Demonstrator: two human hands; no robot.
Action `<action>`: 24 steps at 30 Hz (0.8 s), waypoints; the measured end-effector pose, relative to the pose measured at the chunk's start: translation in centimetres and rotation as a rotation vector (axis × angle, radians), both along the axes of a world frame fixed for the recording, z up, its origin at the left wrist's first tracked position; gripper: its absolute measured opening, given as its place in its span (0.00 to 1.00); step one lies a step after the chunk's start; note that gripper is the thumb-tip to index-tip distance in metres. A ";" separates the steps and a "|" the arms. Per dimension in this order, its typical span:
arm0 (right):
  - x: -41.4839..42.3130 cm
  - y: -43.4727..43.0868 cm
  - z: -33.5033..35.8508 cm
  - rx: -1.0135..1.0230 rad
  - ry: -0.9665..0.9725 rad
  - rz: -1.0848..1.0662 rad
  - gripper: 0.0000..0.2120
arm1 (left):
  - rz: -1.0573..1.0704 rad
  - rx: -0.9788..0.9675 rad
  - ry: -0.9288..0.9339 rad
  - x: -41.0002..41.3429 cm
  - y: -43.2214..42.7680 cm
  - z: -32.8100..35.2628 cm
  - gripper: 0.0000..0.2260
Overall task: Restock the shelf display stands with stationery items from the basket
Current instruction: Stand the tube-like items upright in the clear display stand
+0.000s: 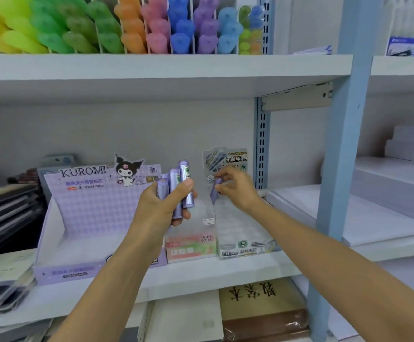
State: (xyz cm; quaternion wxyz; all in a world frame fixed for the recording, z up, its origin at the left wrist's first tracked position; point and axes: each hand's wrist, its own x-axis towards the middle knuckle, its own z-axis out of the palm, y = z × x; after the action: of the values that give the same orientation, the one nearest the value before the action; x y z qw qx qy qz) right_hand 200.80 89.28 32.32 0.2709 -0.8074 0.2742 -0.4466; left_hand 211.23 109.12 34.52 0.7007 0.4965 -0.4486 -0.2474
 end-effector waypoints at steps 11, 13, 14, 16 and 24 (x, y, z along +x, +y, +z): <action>0.1 -0.9 1.1 -0.080 0.212 0.053 0.08 | 0.004 0.027 -0.009 0.6 -0.1 0.0 0.16; 0.4 -0.8 0.6 -0.106 0.192 0.030 0.09 | 0.002 0.030 -0.002 0.6 -0.1 0.1 0.17; 0.5 -0.8 0.4 -0.114 0.201 0.024 0.09 | 0.002 0.034 0.000 0.7 -0.2 0.1 0.17; 0.3 -1.1 0.5 -0.101 0.248 0.032 0.09 | 0.004 0.045 -0.002 0.7 -0.3 0.2 0.16; 0.3 -0.9 0.8 -0.148 0.276 0.042 0.15 | 0.017 0.052 -0.005 0.8 -0.7 0.0 0.14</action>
State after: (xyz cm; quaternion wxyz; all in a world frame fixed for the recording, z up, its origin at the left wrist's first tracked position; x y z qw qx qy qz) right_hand 201.15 88.37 33.07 0.1797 -0.8845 0.2580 -0.3446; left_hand 212.02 108.39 34.56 0.6885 0.5192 -0.4393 -0.2518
